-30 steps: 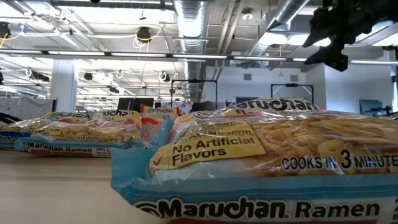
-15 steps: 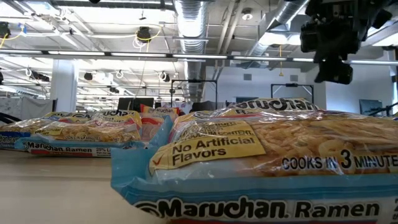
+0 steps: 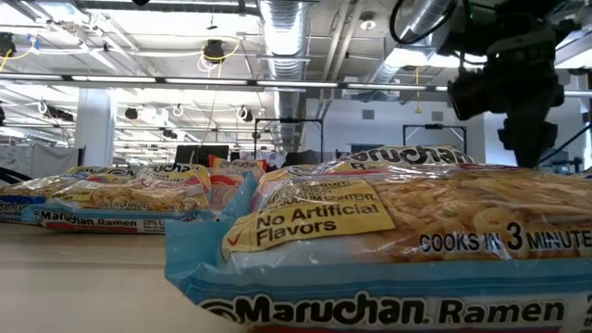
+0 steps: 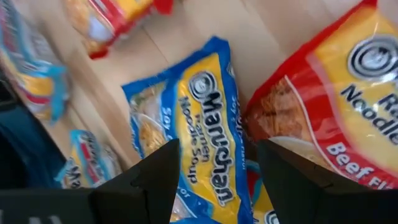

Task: Sort Maruchan noodles
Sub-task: Put the blue noodle pack into the black bin, then put the light blue noodle pack into the white bin

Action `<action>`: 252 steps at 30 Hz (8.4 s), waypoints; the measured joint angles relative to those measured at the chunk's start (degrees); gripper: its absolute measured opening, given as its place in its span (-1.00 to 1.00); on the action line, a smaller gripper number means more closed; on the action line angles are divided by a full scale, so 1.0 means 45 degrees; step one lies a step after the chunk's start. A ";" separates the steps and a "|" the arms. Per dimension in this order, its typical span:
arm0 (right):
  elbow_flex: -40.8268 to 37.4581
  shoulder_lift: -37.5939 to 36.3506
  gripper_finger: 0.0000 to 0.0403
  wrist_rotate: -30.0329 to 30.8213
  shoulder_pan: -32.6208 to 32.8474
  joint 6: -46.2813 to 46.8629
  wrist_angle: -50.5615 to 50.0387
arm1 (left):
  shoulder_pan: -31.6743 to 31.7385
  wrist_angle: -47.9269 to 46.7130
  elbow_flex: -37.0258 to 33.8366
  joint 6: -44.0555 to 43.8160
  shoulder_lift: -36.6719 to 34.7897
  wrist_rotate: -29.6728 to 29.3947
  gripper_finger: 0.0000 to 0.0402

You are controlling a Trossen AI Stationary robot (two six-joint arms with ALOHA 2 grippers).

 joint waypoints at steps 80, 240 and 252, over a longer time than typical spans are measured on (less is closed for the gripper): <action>0.7408 0.3424 -0.95 0.6969 0.1688 -0.2791 -0.5662 | 0.0000 -0.0005 0.0000 -0.0039 0.0005 -0.0039 -0.39; 0.8548 0.0974 -0.40 0.5945 -0.2346 -0.4064 -0.7266 | 0.0000 -0.0393 0.1574 0.0102 -0.0005 -0.1494 -0.39; 0.6158 -0.1230 -0.40 0.4256 0.0663 -0.0097 -0.7246 | 0.0000 -0.1209 0.1574 0.0102 0.0005 -0.1496 -0.39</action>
